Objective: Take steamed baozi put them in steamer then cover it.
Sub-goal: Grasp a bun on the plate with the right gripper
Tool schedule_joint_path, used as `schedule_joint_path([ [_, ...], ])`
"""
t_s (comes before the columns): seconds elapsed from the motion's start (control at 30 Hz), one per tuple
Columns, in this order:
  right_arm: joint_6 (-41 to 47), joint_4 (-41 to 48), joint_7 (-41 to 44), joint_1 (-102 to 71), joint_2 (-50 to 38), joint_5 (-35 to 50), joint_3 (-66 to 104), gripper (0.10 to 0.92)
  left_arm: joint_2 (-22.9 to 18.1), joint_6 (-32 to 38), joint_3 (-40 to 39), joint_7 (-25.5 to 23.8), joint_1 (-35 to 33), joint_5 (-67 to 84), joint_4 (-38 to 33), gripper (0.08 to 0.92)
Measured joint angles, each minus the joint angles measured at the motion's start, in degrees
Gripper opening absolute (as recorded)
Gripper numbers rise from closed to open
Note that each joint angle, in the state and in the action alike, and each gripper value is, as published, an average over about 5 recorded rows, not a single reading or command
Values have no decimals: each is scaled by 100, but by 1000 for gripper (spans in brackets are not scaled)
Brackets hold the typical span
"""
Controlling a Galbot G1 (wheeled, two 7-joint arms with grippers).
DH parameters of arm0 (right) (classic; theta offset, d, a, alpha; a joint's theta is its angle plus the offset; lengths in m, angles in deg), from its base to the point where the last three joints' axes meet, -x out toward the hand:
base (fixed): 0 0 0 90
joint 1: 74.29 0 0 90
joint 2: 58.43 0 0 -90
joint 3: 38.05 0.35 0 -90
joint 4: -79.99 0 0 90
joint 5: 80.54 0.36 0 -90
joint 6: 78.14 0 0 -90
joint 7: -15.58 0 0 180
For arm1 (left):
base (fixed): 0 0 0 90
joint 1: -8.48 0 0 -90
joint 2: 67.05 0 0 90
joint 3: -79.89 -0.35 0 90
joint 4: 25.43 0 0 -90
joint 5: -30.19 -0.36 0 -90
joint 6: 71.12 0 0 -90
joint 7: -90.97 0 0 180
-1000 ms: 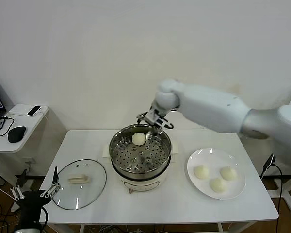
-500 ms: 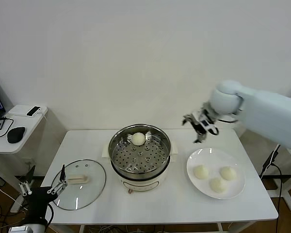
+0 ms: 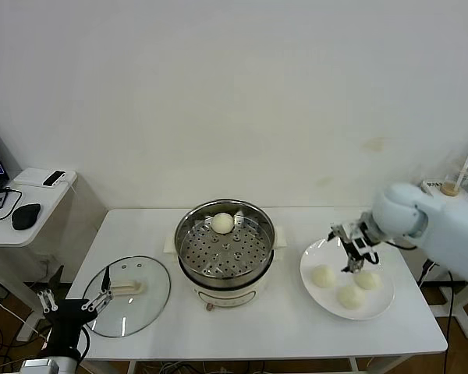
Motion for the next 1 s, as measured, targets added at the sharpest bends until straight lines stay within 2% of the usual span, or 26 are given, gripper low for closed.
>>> schedule_joint_path([
  [0.33,-55,537,-121,-1021,320,-457,724,823,-39,-17,-41,3,37,-71,84,823],
  [0.8,-52,1342,-219,-1483,1044,-799,1189,821,-20,-34,5,13,61,-95,119,823],
  [1.0,-24,1568,-221,-1558,1255,-875,1241,784,-42,-35,7,13,76,-94,150,823],
])
